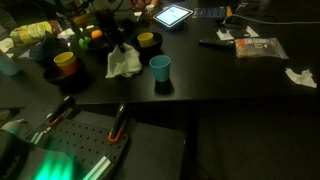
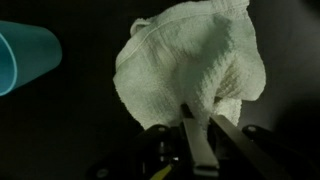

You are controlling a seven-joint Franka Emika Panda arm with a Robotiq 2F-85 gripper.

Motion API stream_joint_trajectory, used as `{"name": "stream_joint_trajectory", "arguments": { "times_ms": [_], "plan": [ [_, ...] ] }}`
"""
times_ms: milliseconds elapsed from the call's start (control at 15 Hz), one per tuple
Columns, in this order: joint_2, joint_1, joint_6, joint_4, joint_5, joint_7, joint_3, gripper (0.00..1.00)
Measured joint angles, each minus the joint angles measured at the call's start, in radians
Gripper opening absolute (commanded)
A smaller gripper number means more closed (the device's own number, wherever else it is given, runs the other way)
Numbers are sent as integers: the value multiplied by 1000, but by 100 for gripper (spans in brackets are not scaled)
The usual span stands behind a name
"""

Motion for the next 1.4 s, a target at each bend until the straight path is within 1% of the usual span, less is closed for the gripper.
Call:
{"name": "stream_joint_trajectory", "arguments": {
  "times_ms": [133,400,467,533,667,800,933,1133,1400],
  "plan": [
    [1,-1,-3,0,-14,19,-8,42],
    [-8,0,-12,0,-18,33,-5,73],
    [-18,1,-31,0,-18,33,-1,79],
    [-32,1,-62,0,-18,33,5,88],
    [-71,-3,-143,-5,-2,31,29,100],
    [-114,-15,-217,-18,53,16,72,100],
    [-146,-29,-234,-47,118,-8,114,100],
    [-158,-45,-161,-114,139,-14,143,100],
    [-142,-76,-24,-191,131,-14,138,100]
  ]
}}
